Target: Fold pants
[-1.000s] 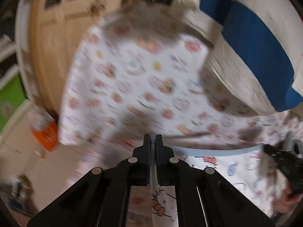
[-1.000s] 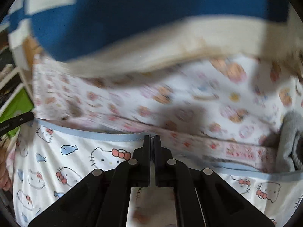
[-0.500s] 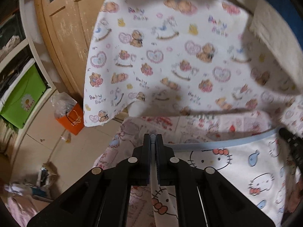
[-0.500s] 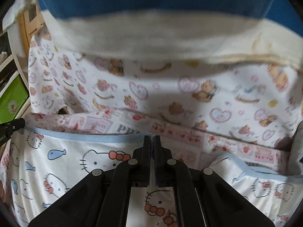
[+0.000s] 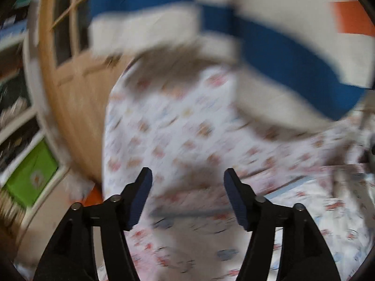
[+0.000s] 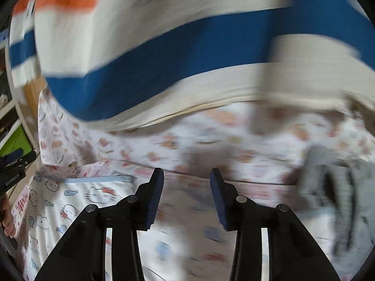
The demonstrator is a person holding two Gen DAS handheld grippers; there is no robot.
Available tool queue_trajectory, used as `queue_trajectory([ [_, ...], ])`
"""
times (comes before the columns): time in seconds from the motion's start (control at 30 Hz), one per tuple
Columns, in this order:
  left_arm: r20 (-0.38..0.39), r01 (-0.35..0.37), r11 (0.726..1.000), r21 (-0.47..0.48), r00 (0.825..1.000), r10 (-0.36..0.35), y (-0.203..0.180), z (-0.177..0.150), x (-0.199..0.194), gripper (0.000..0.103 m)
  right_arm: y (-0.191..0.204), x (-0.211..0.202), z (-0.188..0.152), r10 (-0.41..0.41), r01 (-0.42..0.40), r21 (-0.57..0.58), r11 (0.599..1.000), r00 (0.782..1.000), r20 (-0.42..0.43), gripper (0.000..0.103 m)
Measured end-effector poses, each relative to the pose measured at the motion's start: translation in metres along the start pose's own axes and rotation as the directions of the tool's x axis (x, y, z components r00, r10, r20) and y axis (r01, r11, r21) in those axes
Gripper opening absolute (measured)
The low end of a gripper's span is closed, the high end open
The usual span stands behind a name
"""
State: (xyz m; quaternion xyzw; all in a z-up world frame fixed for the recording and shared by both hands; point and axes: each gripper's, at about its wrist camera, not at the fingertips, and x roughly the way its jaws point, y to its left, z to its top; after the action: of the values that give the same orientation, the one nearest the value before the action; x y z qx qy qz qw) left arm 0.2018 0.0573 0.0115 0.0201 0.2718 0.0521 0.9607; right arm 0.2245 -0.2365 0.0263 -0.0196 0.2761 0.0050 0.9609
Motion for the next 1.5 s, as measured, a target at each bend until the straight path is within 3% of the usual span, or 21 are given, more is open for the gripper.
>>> queue_trajectory([
  [0.1, 0.021, 0.100, 0.993, 0.060, 0.995, -0.101, -0.034, 0.009, -0.013, 0.064, -0.047, -0.033, -0.003, -0.079, 0.077, 0.031, 0.997, 0.995, 0.054, 0.041],
  [0.2, -0.070, 0.224, 0.967, 0.118, 0.974, -0.217, -0.076, 0.022, -0.010, 0.064, -0.085, -0.055, -0.008, -0.135, 0.128, 0.076, 0.989, 0.986, 0.093, 0.041],
  [0.3, -0.189, 0.384, 0.919, 0.092, 0.912, -0.363, -0.121, 0.035, -0.001, 0.064, -0.119, -0.065, -0.013, -0.158, 0.141, 0.142, 0.980, 0.981, 0.115, 0.041],
  [0.37, -0.256, 0.441, 0.893, 0.090, 0.877, -0.407, -0.153, 0.037, 0.006, 0.064, -0.133, -0.065, -0.015, -0.151, 0.132, 0.176, 0.976, 0.983, 0.104, 0.041],
  [0.53, -0.355, 0.444, 0.890, 0.102, 0.852, -0.385, -0.218, 0.035, 0.032, 0.063, -0.148, -0.063, -0.020, -0.150, 0.133, 0.182, 0.974, 0.985, 0.086, 0.041],
  [0.6, -0.372, 0.424, 0.902, 0.083, 0.852, -0.367, -0.232, 0.032, 0.047, 0.062, -0.147, -0.061, -0.021, -0.155, 0.139, 0.170, 0.975, 0.984, 0.084, 0.041],
  [0.7, -0.416, 0.387, 0.922, 0.019, 0.842, -0.345, -0.238, 0.027, 0.074, 0.052, -0.146, -0.058, -0.023, -0.144, 0.129, 0.166, 0.978, 0.986, 0.081, 0.041],
  [0.77, -0.437, 0.400, 0.916, -0.026, 0.819, -0.371, -0.240, 0.024, 0.085, 0.037, -0.149, -0.057, -0.023, -0.144, 0.129, 0.172, 0.977, 0.987, 0.076, 0.041],
  [0.8, -0.442, 0.419, 0.907, -0.047, 0.805, -0.395, -0.240, 0.022, 0.088, 0.035, -0.150, -0.058, -0.023, -0.144, 0.129, 0.177, 0.976, 0.987, 0.075, 0.041],
  [0.87, -0.459, 0.473, 0.874, -0.108, 0.756, -0.466, -0.238, 0.016, 0.092, 0.035, -0.155, -0.057, -0.023, -0.140, 0.125, 0.190, 0.974, 0.987, 0.072, 0.041],
  [0.9, -0.460, 0.488, 0.864, -0.125, 0.743, -0.487, -0.237, 0.014, 0.092, 0.034, -0.157, -0.058, -0.023, -0.140, 0.124, 0.195, 0.973, 0.988, 0.070, 0.041],
  [0.93, -0.445, 0.498, 0.859, -0.121, 0.746, -0.495, -0.237, 0.014, 0.088, 0.031, -0.159, -0.058, -0.023, -0.138, 0.122, 0.202, 0.972, 0.988, 0.068, 0.041],
  [1.03, -0.405, 0.506, 0.859, -0.078, 0.771, -0.491, -0.238, 0.013, 0.079, 0.004, -0.161, -0.055, -0.024, -0.129, 0.115, 0.207, 0.972, 0.990, 0.057, 0.041],
  [1.13, -0.346, 0.472, 0.879, -0.070, 0.815, -0.465, -0.232, 0.013, 0.072, 0.004, -0.154, -0.051, -0.026, -0.130, 0.121, 0.173, 0.978, 0.991, 0.041, 0.041],
  [1.2, -0.296, 0.397, 0.918, -0.005, 0.876, -0.381, -0.224, 0.019, 0.060, 0.004, -0.146, -0.047, -0.026, -0.119, 0.113, 0.143, 0.983, 0.992, 0.034, 0.041],
  [1.27, -0.237, 0.328, 0.944, 0.038, 0.921, -0.311, -0.216, 0.027, 0.050, 0.004, -0.139, -0.041, -0.027, -0.091, 0.087, 0.127, 0.988, 0.996, 0.024, 0.041],
  [1.37, -0.228, 0.273, 0.959, 0.074, 0.941, -0.251, -0.211, 0.031, 0.051, 0.004, -0.127, -0.026, -0.029, -0.065, 0.066, 0.115, 0.991, 0.998, -0.014, 0.041],
  [1.5, -0.225, 0.114, 0.986, 0.125, 0.971, -0.084, -0.212, 0.021, 0.064, 0.004, -0.116, 0.004, -0.034, -0.087, 0.095, 0.089, 0.991, 0.992, -0.093, 0.041],
])
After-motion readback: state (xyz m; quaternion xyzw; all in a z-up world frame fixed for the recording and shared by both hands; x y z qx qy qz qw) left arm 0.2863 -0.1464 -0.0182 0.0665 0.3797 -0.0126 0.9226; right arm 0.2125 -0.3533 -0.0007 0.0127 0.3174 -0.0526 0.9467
